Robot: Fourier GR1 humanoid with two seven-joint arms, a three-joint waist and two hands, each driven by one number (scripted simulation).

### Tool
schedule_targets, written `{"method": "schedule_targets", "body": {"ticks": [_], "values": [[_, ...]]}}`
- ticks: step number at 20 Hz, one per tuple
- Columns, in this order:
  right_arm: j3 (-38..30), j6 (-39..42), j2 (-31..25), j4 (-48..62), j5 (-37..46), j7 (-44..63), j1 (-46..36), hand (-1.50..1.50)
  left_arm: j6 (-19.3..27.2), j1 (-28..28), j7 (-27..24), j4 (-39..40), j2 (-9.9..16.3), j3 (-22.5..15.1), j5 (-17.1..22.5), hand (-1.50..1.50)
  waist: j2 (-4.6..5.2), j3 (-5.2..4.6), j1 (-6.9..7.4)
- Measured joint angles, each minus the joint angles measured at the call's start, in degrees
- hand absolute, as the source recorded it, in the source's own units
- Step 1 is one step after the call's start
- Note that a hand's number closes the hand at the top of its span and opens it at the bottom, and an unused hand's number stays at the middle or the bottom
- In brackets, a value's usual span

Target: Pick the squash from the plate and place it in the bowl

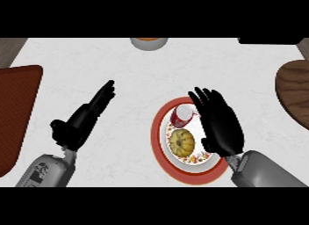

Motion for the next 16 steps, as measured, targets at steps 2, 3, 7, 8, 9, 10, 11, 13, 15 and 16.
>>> {"method": "schedule_targets", "body": {"ticks": [2, 3, 7, 8, 9, 10, 11, 13, 15, 16], "values": [[1.9, 7.8, 1.5, 0.6, 1.1, 5.6, -1.0, -1.50, 0.0, 0.2, -0.1, -0.1, 0.1, 0.0, -0.1, 0.00, 0.02, -0.05, 0.02], [2.6, 11.7, 2.8, 1.3, 0.9, 8.4, -1.5, -1.50, 0.1, 0.2, 0.0, -0.5, 0.0, -0.2, -0.4, 0.00, 0.08, -0.04, 0.31], [3.5, 25.5, 10.4, 2.8, -1.5, 18.9, -3.3, -1.50, -0.2, 0.8, -0.3, -0.7, 0.2, -0.4, -0.6, 0.00, 0.30, 0.01, 0.59], [3.3, 27.8, 12.6, 3.2, -2.2, 20.5, -3.9, -1.50, -0.1, 0.8, -0.2, -0.9, 0.1, -0.5, -0.7, 0.00, 0.33, 0.05, 0.58], [2.9, 29.9, 14.8, 3.7, -2.8, 21.8, -4.4, -1.50, 0.1, 0.8, -0.1, -1.1, -0.1, -0.7, -0.8, 0.00, 0.34, 0.07, 0.58], [2.2, 31.7, 16.5, 4.3, -3.5, 22.7, -4.9, -1.50, -0.1, 1.4, -0.2, -1.4, 0.1, -0.6, -0.6, 0.00, 0.34, 0.10, 0.68], [2.0, 32.9, 18.4, 4.9, -3.9, 23.7, -5.1, -1.50, -0.2, 1.5, -0.4, -1.4, 0.1, -0.5, -0.6, 0.00, 0.37, 0.13, 0.55], [1.2, 34.4, 21.0, 6.4, -5.2, 25.2, -6.0, -1.50, -0.2, 1.6, -0.3, -1.7, -0.1, -0.8, -0.8, 0.00, 0.45, 0.19, 0.67], [0.7, 35.6, 22.7, 7.6, -6.1, 26.3, -6.4, -1.50, 0.0, 1.8, 0.0, -2.5, -0.2, -1.0, -1.0, 0.00, 0.44, 0.25, 0.69], [0.3, 36.3, 23.2, 8.2, -6.7, 26.8, -7.1, -1.50, 0.0, 1.8, -0.2, -2.2, -0.2, -0.8, -1.0, 0.00, 0.51, 0.27, 0.69]]}}
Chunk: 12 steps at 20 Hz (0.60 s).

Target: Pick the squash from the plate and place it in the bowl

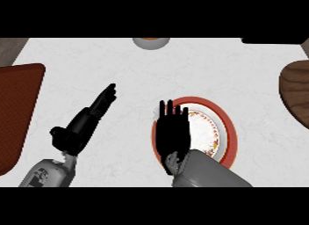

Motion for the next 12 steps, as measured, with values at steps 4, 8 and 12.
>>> {"method": "schedule_targets", "body": {"ticks": [4, 8, 12], "values": [[0.6, 1.4, 1.3, 1.4, -1.3, 2.1, -0.6, -1.50, 0.4, -0.1, 0.4, -0.2, -0.9, -0.6, -0.5, 0.00, 0.01, 0.07, -0.12], [1.9, 2.1, 1.8, 2.0, -2.4, 3.5, -1.1, -1.50, -0.3, 1.1, 0.5, -1.5, -0.3, -0.2, -0.1, 0.00, 0.00, 0.13, 0.17], [3.8, 2.6, 2.1, 2.4, -1.5, 4.2, -1.9, -1.50, 0.0, 0.7, 1.1, -1.7, -0.6, 0.2, -0.3, 0.00, 0.10, 0.19, -0.13]]}}
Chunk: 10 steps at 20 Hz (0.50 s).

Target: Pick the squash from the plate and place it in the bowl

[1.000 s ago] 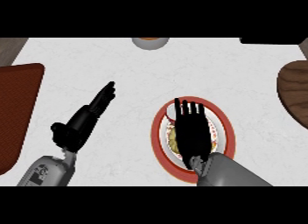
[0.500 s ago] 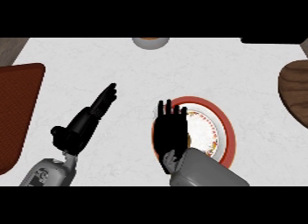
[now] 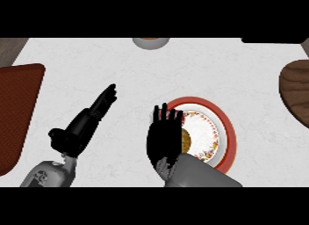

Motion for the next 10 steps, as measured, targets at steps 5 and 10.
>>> {"method": "schedule_targets", "body": {"ticks": [5, 10], "values": [[2.7, 0.3, 0.1, 0.0, 2.0, 0.7, -0.5, -1.50, 0.2, 0.0, 1.4, -1.1, -0.1, 0.2, -0.2, 0.00, 0.09, 0.04, -0.06], [4.5, 0.4, 0.3, 0.4, 6.8, 0.1, 0.5, -1.50, -0.3, 0.9, 0.6, -1.1, 0.1, 0.9, -0.5, 0.00, 0.13, 0.06, -0.50]]}}
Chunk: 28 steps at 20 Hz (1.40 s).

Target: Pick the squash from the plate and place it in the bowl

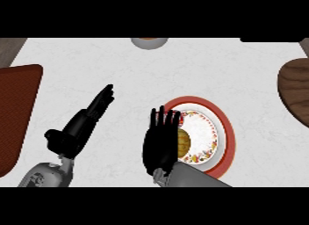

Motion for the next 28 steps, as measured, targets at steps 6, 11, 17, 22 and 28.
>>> {"method": "schedule_targets", "body": {"ticks": [6, 11, 17, 22, 28], "values": [[-1.1, 1.1, 0.0, -0.3, 5.0, -0.9, 1.1, -1.50, 0.4, 0.1, 0.2, 0.0, -1.1, -0.2, -0.8, 0.00, 0.00, 0.02, -0.42], [-3.2, 1.4, 0.2, -0.2, 8.3, -1.6, 3.3, -1.50, 0.1, 0.9, -1.0, 0.3, -1.4, -0.2, -1.7, 0.00, -0.07, 0.02, -0.40], [-7.4, 2.3, 0.5, 1.4, 11.8, -4.0, 3.7, -1.50, -0.5, 1.0, -0.4, -0.5, -1.5, 0.7, -1.9, 0.00, -0.18, 0.01, -0.19], [-9.9, 2.1, 0.5, 1.6, 14.8, -6.6, 4.9, 1.50, -1.1, 1.1, 0.3, -0.7, -2.2, 0.9, -2.3, 0.00, -0.29, 0.00, -0.19], [-10.9, 0.5, 0.7, 3.8, 19.3, -11.3, 4.1, 1.50, -2.6, 1.3, 1.3, -1.7, -2.8, 2.4, -3.1, 0.00, -0.40, -0.03, -0.06]]}}
